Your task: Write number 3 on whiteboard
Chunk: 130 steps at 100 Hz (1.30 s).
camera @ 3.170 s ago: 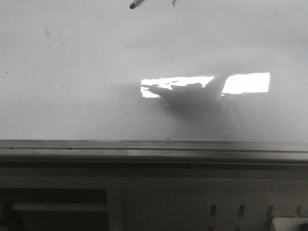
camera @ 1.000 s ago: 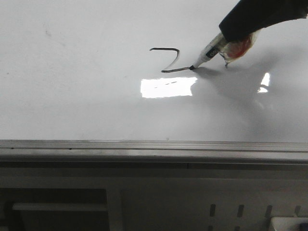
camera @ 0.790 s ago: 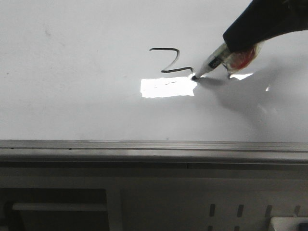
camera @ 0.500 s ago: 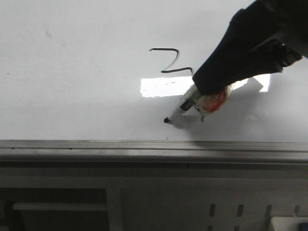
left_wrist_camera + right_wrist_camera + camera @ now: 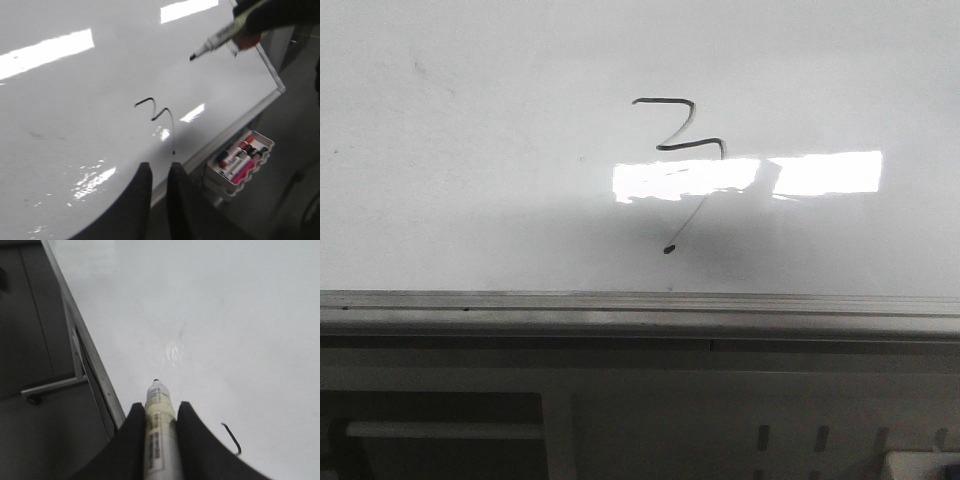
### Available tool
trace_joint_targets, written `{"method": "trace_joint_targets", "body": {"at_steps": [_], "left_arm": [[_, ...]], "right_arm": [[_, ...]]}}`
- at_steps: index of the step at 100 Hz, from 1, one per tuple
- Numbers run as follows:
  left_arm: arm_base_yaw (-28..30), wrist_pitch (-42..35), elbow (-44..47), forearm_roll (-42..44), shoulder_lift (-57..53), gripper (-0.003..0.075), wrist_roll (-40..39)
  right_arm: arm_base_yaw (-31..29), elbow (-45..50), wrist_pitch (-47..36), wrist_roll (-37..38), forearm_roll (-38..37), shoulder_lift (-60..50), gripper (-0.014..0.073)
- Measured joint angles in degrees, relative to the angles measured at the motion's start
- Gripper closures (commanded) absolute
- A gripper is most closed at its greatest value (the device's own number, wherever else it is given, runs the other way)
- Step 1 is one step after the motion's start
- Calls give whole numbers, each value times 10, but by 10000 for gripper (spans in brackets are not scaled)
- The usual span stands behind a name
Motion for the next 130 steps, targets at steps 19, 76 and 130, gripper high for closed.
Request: {"method": "trace_joint_targets", "body": {"at_steps": [19,76,130], "left_arm": [[-9,57,-33,-159,112,344,201],[-118,146,-133,-246,297,344,328],[-124,161,-176,-213,312,344,324]], "right_arm": [[55,-18,97,-5,-1,7,659],[200,-16,86,-8,-21,27,659],[200,-17,70,-8,-31,27,659]]}}
